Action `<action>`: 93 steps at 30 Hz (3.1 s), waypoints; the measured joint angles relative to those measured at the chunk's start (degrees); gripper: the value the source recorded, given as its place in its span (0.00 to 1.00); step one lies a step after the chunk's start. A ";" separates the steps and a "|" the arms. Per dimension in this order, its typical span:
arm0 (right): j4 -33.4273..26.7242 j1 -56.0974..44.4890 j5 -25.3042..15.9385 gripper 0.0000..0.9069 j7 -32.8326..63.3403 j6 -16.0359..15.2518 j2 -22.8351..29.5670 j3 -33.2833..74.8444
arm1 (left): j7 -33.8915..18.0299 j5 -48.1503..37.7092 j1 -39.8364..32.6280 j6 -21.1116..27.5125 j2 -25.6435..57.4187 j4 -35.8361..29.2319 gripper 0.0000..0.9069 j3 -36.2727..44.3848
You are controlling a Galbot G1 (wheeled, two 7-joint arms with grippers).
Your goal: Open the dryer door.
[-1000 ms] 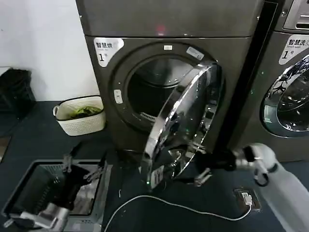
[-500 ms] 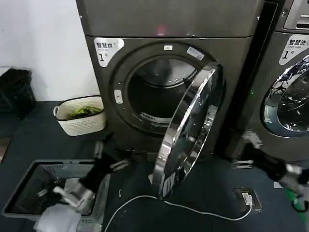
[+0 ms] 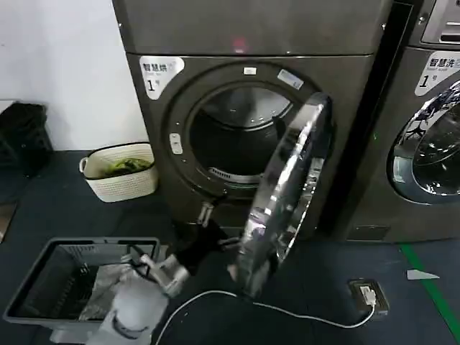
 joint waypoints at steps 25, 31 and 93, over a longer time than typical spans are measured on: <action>-20.28 0.35 -4.01 1.00 9.53 4.46 0.11 27.94 | -0.16 -2.05 -18.44 0.41 -9.75 13.79 1.00 17.51; -22.50 -0.30 -3.57 1.00 9.60 4.39 -1.39 30.98 | -0.12 -2.21 -22.17 0.26 -12.51 18.09 1.00 20.53; -32.12 -3.15 -3.71 1.00 9.12 1.73 -6.29 39.69 | 2.09 -3.75 -24.33 5.01 -14.10 15.68 1.00 25.41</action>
